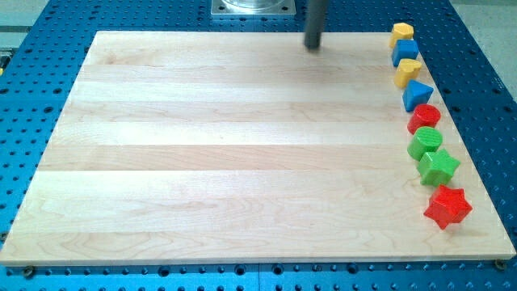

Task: Place your hand top left to the blue triangle

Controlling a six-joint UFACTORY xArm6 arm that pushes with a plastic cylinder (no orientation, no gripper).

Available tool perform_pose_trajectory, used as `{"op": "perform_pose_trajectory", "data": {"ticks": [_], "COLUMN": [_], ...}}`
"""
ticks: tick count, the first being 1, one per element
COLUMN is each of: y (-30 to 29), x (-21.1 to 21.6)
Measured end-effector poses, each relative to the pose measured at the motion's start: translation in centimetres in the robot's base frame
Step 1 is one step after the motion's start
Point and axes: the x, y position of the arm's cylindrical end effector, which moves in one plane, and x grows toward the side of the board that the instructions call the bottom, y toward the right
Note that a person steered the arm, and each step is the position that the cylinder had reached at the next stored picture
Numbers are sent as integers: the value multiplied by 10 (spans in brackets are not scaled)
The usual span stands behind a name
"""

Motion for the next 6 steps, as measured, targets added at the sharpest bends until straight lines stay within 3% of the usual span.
{"op": "perform_pose_trajectory", "data": {"ticks": [1, 5, 6], "y": [46, 36, 33], "x": [-8, -22, 32]}}
